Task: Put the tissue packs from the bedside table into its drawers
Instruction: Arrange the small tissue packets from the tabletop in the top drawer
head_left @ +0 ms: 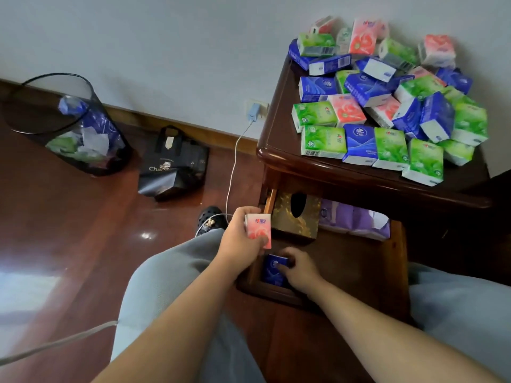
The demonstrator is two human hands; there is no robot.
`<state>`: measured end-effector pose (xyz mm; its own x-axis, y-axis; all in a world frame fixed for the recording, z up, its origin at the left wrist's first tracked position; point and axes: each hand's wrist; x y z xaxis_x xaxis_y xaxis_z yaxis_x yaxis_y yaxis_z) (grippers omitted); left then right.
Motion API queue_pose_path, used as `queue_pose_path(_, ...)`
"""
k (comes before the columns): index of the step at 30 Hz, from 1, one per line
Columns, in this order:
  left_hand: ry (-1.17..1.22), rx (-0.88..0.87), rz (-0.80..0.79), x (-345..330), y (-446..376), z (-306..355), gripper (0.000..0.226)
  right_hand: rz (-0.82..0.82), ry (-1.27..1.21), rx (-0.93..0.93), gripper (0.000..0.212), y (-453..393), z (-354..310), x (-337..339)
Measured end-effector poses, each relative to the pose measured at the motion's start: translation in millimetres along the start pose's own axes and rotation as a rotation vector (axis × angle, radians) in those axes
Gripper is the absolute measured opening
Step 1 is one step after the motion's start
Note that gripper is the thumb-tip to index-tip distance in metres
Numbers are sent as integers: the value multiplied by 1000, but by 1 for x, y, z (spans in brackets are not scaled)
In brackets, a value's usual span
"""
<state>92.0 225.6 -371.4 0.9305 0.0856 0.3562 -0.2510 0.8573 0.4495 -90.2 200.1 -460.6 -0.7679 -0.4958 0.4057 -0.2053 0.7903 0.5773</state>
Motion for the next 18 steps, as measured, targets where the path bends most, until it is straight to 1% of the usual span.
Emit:
queue_pose_path(2, 41, 38, 10, 0, -3, -2, 47, -13, 21, -25, 33, -7, 0, -6)
queue_pose_path(8, 121, 86, 31, 4, -4, -1, 47, -52, 112, -53, 43, -21, 1, -16)
queue_pose_path(10, 118, 88, 20, 5, -3, 0, 50, -38, 173, -30, 44, -24, 1, -18)
queue_pose_path(13, 50, 54, 4, 7, -1, 0, 59, -35, 233, -15, 41, -25, 0, -18)
queue_pose_path(16, 20, 42, -26, 6, 1, 2, 62, -54, 168, 4, 37, -22, -1, -5)
queue_pose_path(18, 45, 47, -37, 3, 2, 5, 56, -69, 106, 23, 36, -16, -4, 9)
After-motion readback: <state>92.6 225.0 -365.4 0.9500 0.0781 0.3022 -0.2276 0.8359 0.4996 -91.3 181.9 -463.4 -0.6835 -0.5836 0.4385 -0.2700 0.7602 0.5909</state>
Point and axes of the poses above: each hand's wrist, its own y-axis away from the middle knuckle, its own x-axis out of the back of the hand, z = x × y, and after that the axes turned 12 degrees about -y, right-handed
